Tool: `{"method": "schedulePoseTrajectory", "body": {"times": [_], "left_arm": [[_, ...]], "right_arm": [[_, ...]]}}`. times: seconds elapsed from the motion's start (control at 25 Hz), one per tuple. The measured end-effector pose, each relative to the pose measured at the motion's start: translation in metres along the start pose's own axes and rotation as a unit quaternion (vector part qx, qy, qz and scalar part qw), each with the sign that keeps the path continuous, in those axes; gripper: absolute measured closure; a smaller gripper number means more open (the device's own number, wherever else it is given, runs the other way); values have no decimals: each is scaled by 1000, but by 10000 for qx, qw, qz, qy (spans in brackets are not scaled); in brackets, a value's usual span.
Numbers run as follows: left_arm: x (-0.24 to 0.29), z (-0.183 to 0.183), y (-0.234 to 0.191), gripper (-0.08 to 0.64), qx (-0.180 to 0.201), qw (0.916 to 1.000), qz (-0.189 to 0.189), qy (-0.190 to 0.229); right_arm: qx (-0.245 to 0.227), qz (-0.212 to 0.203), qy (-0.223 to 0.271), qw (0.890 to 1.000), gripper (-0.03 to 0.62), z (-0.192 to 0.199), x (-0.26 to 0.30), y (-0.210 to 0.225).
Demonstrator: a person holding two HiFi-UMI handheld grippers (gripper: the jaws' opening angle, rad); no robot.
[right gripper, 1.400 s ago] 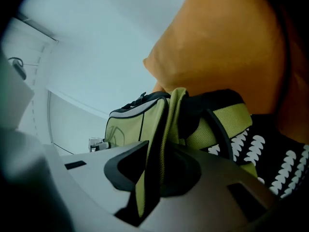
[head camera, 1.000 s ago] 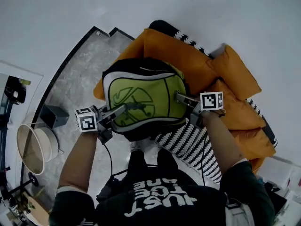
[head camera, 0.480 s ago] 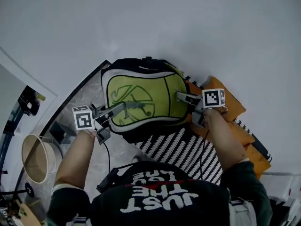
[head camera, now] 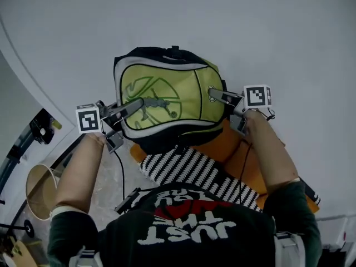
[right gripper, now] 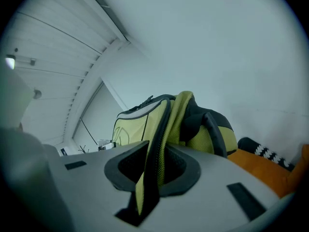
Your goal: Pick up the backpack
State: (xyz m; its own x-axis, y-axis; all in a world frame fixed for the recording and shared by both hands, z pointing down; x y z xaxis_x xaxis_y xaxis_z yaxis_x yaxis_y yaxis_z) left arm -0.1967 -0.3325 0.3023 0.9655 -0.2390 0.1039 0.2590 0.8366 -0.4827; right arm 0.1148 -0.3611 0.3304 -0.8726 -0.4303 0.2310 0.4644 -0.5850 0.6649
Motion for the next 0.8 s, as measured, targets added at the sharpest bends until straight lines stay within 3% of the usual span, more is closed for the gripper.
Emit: {"method": "schedulePoseTrajectory", "body": {"times": [0.32,0.8], "left_arm": [[2,-6,14,526,693,9975,9,123],[2,-9,22,526,939,9954,-7,215]], "right_arm": [[-553,-161,393,9976,509,-3,0,-3],[-759,-265,580,9951,509,-4,-1,-7]]}}
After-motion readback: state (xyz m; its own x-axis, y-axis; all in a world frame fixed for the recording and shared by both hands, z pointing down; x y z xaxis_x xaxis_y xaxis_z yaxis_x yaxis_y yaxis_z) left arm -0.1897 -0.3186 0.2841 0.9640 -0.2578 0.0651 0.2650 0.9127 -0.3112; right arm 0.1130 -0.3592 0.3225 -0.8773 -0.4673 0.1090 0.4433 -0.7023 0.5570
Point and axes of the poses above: the fingertips, and each gripper's own axes: x forward along the fingers, y to its right, z out of its underside, the point moved 5 cm from there along -x, backward along the fingers, and after that the axes turned 7 degrees about -y, right-handed, at the moved point
